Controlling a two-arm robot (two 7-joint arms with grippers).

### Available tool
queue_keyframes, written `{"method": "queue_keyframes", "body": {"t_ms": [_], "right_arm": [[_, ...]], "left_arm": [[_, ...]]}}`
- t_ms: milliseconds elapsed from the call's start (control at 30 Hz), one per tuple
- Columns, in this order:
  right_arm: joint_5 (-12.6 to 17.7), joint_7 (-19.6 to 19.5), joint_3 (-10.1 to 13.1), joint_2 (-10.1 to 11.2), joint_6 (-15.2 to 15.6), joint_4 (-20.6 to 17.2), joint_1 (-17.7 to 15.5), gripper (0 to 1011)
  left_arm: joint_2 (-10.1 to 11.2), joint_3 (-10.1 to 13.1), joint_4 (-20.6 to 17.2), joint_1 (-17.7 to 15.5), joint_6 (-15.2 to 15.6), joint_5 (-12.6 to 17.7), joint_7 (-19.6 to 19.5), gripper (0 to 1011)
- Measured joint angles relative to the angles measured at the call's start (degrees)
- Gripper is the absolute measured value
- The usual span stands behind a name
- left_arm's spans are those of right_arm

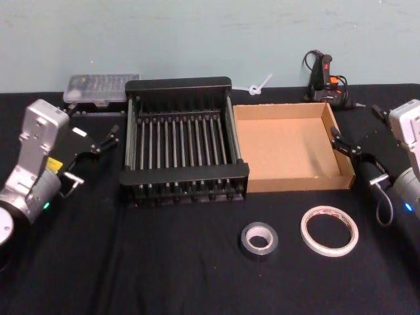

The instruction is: Pick up the white tape and place it into the black box , Pick up the silver tape and place it into the brown box.

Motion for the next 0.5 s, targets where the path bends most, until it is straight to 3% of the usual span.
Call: {"method": "queue_keyframes", "body": {"t_ms": [500], "right_arm": [[0.0, 0.0, 0.0, 0.0, 0.0, 0.0, 0.0, 1002]], "left_arm": [[0.0, 0.0, 0.0, 0.0, 0.0, 0.0, 0.0, 1001]]}}
